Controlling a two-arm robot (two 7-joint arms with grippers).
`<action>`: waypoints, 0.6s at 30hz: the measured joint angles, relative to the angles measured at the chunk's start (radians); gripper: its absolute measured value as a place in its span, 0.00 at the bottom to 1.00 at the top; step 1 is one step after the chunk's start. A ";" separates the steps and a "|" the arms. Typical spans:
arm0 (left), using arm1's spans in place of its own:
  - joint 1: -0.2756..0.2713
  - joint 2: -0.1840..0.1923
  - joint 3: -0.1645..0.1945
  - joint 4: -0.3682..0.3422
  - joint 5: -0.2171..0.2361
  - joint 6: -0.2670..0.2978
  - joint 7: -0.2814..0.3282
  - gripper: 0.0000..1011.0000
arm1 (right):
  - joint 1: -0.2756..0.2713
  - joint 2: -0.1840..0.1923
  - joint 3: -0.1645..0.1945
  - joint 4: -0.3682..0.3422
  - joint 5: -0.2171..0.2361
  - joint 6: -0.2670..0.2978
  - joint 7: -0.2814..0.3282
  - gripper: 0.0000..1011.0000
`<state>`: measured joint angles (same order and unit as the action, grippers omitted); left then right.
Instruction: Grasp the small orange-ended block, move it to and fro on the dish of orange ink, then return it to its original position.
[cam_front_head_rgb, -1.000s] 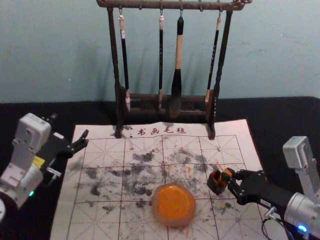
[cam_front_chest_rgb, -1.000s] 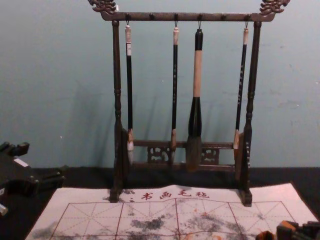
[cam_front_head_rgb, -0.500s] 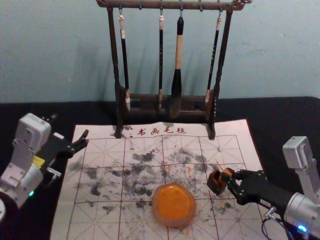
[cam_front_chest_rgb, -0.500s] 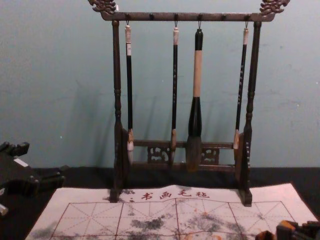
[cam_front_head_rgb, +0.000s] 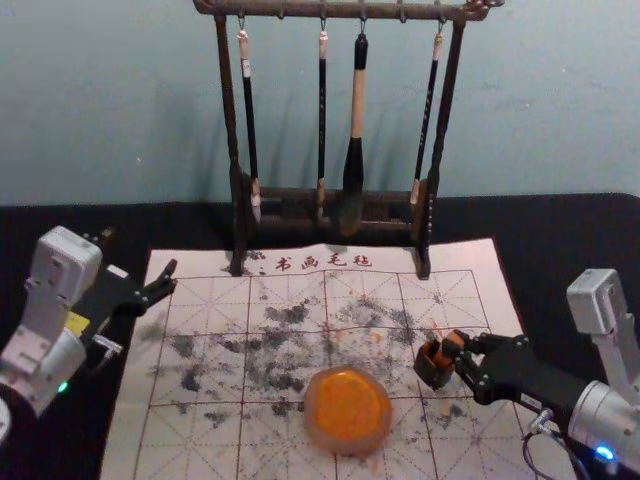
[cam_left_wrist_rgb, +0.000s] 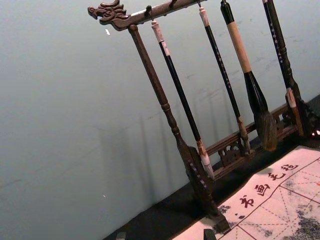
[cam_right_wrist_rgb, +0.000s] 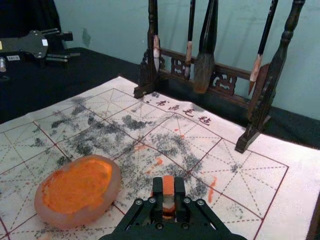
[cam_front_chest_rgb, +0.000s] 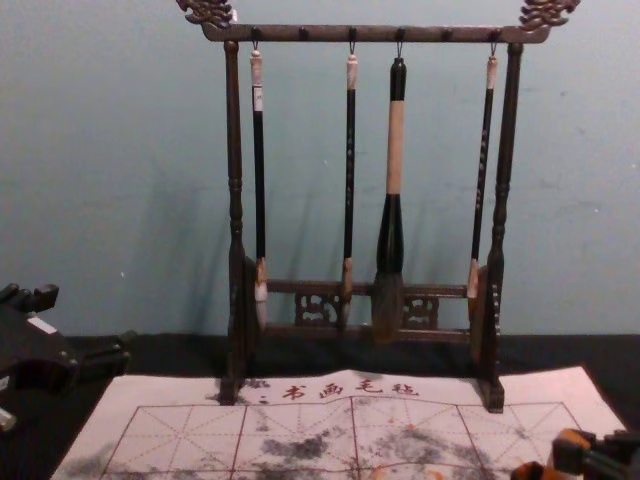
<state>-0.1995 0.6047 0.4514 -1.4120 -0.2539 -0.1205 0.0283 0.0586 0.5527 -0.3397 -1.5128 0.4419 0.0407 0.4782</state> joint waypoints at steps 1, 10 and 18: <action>0.000 0.000 0.000 0.000 0.000 0.000 0.000 0.99 | 0.000 0.000 0.001 -0.002 0.000 0.000 0.000 0.10; 0.000 0.000 0.000 0.000 0.000 0.000 0.000 0.99 | -0.009 0.007 0.025 -0.038 0.002 -0.013 -0.004 0.09; 0.000 0.000 0.000 0.000 0.000 0.000 0.000 0.99 | -0.018 0.003 0.050 -0.077 0.025 -0.016 -0.017 0.10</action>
<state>-0.1995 0.6047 0.4514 -1.4120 -0.2539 -0.1205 0.0283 0.0408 0.5556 -0.2897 -1.5901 0.4670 0.0245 0.4614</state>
